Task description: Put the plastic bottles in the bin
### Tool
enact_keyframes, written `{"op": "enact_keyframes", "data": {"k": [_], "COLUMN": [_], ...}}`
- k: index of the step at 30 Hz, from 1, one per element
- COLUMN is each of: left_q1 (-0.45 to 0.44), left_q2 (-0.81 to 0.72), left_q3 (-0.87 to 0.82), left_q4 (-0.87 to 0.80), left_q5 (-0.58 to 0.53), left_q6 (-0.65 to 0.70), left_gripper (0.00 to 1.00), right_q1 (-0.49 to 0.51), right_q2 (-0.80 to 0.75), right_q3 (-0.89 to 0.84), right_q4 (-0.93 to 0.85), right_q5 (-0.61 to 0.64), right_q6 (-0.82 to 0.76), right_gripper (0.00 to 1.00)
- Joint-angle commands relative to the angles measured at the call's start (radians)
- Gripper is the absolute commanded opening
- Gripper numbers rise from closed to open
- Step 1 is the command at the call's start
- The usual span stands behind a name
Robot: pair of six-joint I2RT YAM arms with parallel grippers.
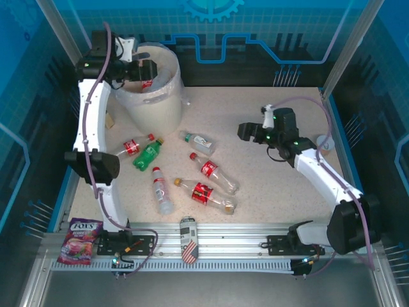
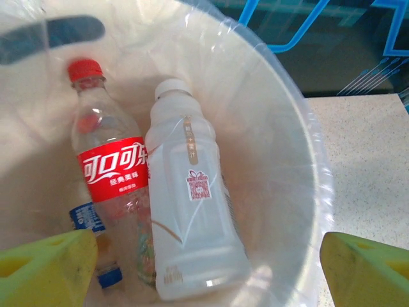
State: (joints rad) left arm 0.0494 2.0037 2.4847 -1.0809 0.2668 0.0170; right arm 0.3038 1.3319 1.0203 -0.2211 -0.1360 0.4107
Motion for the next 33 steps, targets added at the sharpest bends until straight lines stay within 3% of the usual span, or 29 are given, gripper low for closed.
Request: {"op": "enact_keyframes", "data": {"k": [1, 4, 8, 15, 22, 27, 33], "left_q1": [0.002, 0.001, 0.001, -0.003, -0.035, -0.118, -0.2], "left_q2": [-0.114, -0.257, -0.502, -0.793, -0.922, -0.936, -0.865], "left_q3": [0.006, -0.165, -0.516, -1.014, -1.391, -1.609, -1.703], "left_q4": [-0.078, -0.024, 0.182, 0.397, 0.597, 0.821, 0.97], "left_q5": [-0.06, -0.058, 0.032, 0.196, 0.278, 0.216, 0.126], "left_q6": [0.018, -0.017, -0.121, -0.326, -0.558, -0.721, -0.809], "left_gripper": [0.92, 0.92, 0.92, 0.93, 0.95, 0.98, 0.99], "right_q1": [0.085, 0.15, 0.214, 0.289, 0.305, 0.311, 0.311], "right_q2": [0.077, 0.168, 0.292, 0.494, 0.642, 0.717, 0.772], "right_q3": [0.093, 0.167, 0.252, 0.387, 0.476, 0.507, 0.517], "right_q4": [-0.133, -0.164, -0.165, -0.162, -0.167, -0.174, -0.159], "right_q5": [0.075, 0.107, 0.131, 0.134, 0.144, 0.163, 0.157], "right_q6": [-0.225, -0.344, -0.452, -0.512, -0.457, -0.431, -0.398], "right_gripper": [0.94, 0.96, 1.0, 1.0, 1.0, 1.0, 0.97]}}
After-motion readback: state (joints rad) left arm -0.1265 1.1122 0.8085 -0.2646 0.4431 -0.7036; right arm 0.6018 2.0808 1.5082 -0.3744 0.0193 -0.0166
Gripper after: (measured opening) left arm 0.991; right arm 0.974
